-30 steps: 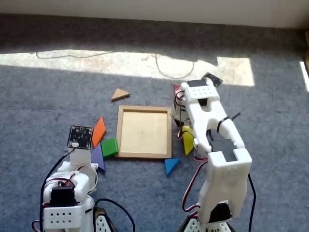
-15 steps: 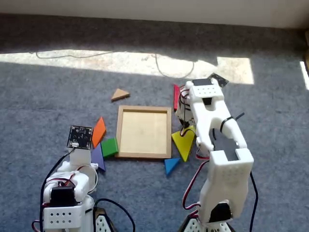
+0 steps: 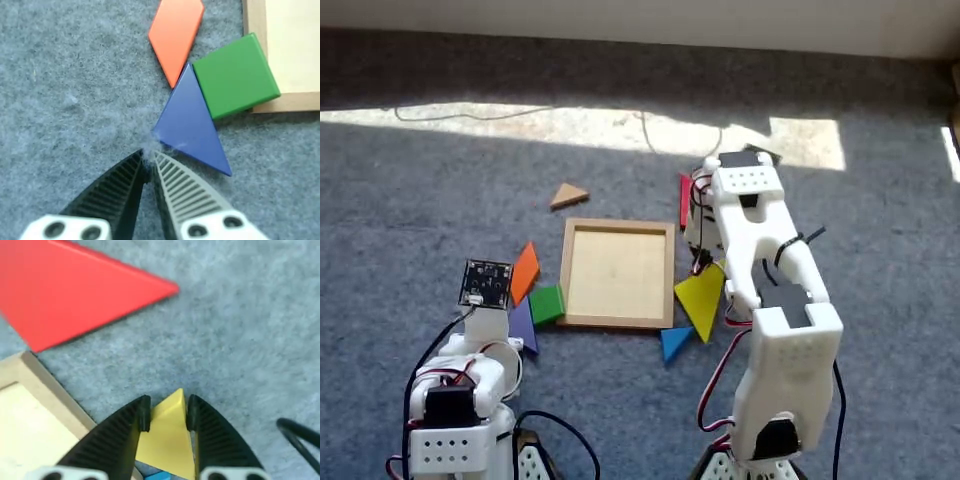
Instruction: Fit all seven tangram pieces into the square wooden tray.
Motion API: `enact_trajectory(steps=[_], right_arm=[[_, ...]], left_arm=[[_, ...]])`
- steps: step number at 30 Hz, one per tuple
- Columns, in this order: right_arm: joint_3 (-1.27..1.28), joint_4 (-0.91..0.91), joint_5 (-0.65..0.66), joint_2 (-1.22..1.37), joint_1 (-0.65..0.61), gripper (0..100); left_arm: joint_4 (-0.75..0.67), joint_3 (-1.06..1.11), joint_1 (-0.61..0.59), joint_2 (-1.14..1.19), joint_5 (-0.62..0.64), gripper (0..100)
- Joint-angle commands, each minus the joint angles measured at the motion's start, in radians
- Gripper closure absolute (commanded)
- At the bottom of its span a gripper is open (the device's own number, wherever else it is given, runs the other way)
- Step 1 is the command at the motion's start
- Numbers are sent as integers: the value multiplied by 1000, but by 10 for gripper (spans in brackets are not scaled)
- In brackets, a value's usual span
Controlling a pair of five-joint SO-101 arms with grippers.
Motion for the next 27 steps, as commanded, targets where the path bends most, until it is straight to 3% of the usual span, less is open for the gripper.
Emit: enact_trajectory(steps=[1, 6, 10, 14, 17, 24, 27], right_arm=[[-47, 12, 51, -136, 56, 885], [-24, 12, 146, -278, 156, 885], [62, 12, 275, -384, 166, 885], [150, 4, 370, -470, 84, 885], [205, -27, 359, -484, -25, 885], [354, -374, 325, -380, -150, 885], [367, -441, 325, -311, -166, 885]], left_arm=[[5, 19, -7, -39, -2, 993], [5, 19, -7, -39, -2, 993], [5, 19, -7, -39, -2, 993], [5, 19, -7, -39, -2, 993], [5, 19, -7, -39, -2, 993], [5, 19, -7, -39, -2, 993], [5, 19, -7, -39, -2, 993]])
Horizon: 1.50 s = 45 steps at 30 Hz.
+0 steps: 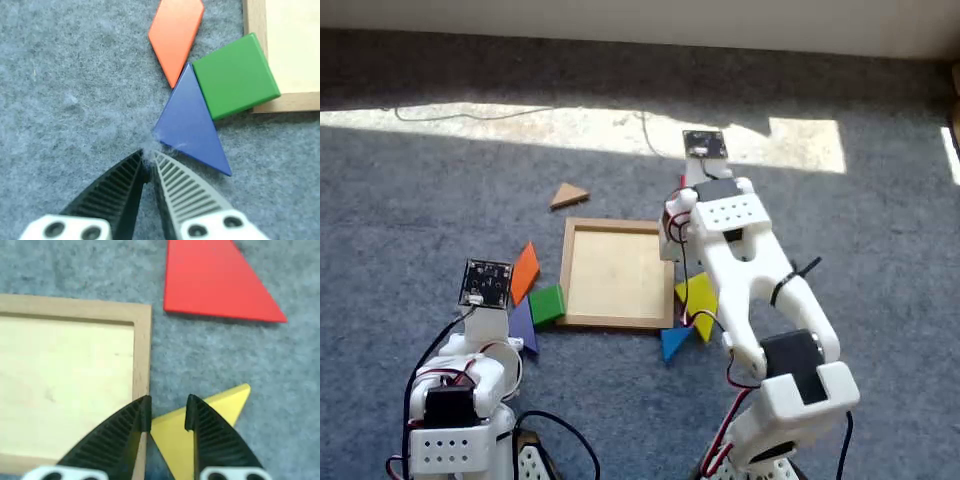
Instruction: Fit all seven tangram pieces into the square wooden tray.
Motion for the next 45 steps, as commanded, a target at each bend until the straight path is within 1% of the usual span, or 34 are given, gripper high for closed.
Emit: enact_trajectory(steps=[1, 5, 11, 14, 17, 20, 22, 27, 29, 32, 34, 36, 40, 41, 42, 45], right_arm=[[-8, -79, -12, 35, -21, 885], [-8, -79, -11, 102, -27, 886], [-4, -74, -11, 119, -127, 889], [-4, -68, -11, 117, -156, 889], [-21, 13, -11, 76, -157, 889], [-42, 91, -11, -33, -139, 889], [-42, 108, -11, -120, -111, 889], [24, 163, -11, -305, 5, 889], [64, 176, -3, -348, 41, 889], [137, 173, 75, -366, 48, 886], [174, 170, 72, -357, 48, 879], [189, 154, 64, -334, 48, 825], [189, 128, 37, -249, 45, 624], [189, 117, 26, -223, 39, 590], [189, 104, 23, -199, 33, 570], [188, 91, 23, -127, -2, 567]], left_arm=[[5, 19, -7, -39, -2, 993], [5, 19, -7, -39, -2, 993], [5, 19, -7, -39, -2, 993], [5, 19, -7, -39, -2, 993], [5, 19, -7, -39, -2, 993], [5, 19, -7, -39, -2, 993], [5, 19, -7, -39, -2, 993], [5, 19, -7, -39, -2, 993], [5, 19, -7, -39, -2, 993], [5, 19, -7, -39, -2, 993], [5, 19, -7, -39, -2, 993], [5, 19, -7, -39, -2, 993], [5, 19, -7, -39, -2, 993], [5, 19, -7, -39, -2, 993], [5, 19, -7, -39, -2, 993], [5, 19, -7, -39, -2, 993]])
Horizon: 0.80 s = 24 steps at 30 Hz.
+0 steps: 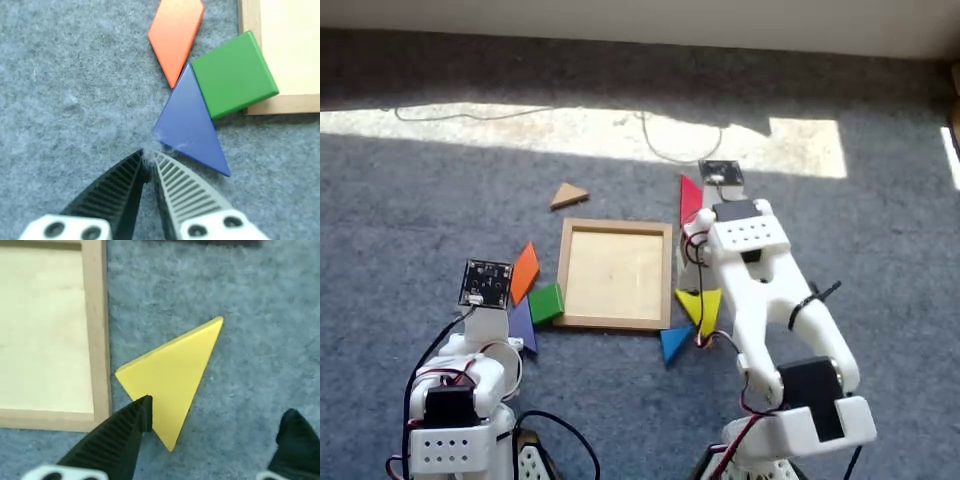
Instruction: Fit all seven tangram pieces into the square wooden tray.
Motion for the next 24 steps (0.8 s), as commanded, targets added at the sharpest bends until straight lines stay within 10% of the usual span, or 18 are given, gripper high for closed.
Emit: enact_trajectory(steps=[1, 11, 24], right_arm=[[-10, -41, -17, 38, -51, 567], [-10, -93, -15, 188, -157, 570], [-53, -90, -11, 234, -127, 810]], left_arm=[[5, 19, -7, -39, -2, 993], [5, 19, -7, -39, -2, 993], [5, 19, -7, -39, -2, 993]])
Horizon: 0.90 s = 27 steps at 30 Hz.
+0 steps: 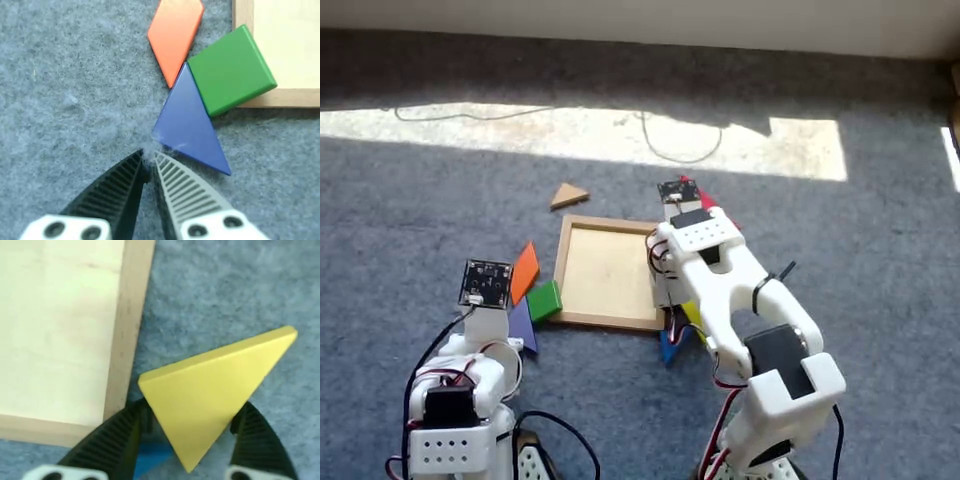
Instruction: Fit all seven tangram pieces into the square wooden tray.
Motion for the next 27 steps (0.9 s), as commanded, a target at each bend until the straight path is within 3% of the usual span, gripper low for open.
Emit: enact_trajectory(steps=[1, 14, 18, 22, 27], right_arm=[[-21, -13, 5, 12, 35, 821], [-18, -12, 275, -186, 285, 827], [-24, 62, 296, -205, 344, 706], [-67, 101, 295, -214, 320, 591], [-107, 62, 201, -211, 197, 590]], left_arm=[[5, 19, -7, -39, -2, 993], [5, 19, -7, -39, -2, 993], [5, 19, -7, -39, -2, 993], [5, 19, -7, -39, -2, 993], [5, 19, -7, -39, -2, 993]])
